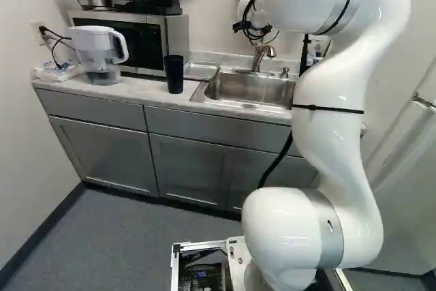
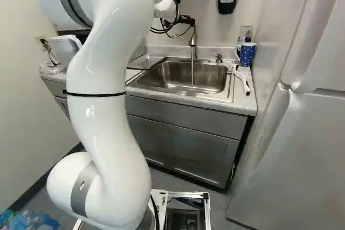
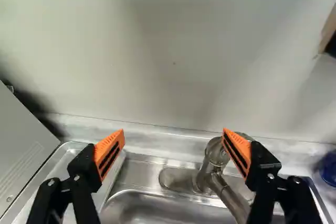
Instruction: Rinse the cup and place it in the tray
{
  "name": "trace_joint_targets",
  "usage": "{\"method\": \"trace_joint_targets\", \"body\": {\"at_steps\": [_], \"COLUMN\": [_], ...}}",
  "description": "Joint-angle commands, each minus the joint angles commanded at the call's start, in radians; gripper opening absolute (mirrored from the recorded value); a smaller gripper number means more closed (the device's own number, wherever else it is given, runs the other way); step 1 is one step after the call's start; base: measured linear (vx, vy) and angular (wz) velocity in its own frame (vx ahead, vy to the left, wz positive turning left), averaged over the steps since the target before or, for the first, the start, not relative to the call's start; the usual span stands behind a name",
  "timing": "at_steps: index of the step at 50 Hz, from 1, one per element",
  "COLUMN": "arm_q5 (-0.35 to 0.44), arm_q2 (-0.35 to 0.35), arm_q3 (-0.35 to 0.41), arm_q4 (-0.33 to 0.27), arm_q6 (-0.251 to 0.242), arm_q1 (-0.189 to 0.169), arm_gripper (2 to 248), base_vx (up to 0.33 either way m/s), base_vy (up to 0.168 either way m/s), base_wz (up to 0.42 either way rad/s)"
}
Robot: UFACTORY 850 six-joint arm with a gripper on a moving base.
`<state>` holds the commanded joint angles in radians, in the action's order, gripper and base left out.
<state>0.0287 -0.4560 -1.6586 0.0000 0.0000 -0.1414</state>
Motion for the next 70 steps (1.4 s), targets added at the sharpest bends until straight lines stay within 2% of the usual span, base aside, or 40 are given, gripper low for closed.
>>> {"method": "trace_joint_targets", "body": {"at_steps": [1,35,67,68,70], "arm_q5": [0.000,0.000,0.000,-0.018,-0.025], "arm_q2": [0.023,0.176,0.176,0.202,0.212], "arm_q3": [0.028,0.208,0.208,0.238,0.250], "arm_q4": [0.000,0.000,0.000,0.000,0.000], "arm_q6": [0.000,0.000,0.000,0.000,0.000], "arm_q1": [0.008,0.066,0.066,0.065,0.064], "arm_gripper": [247,247,247,247,247], "base_vx": [0.000,0.000,0.000,0.000,0.014], "base_vy": [0.000,0.000,0.000,0.000,0.001], "base_wz": [0.000,0.000,0.000,0.000,-0.001]}}
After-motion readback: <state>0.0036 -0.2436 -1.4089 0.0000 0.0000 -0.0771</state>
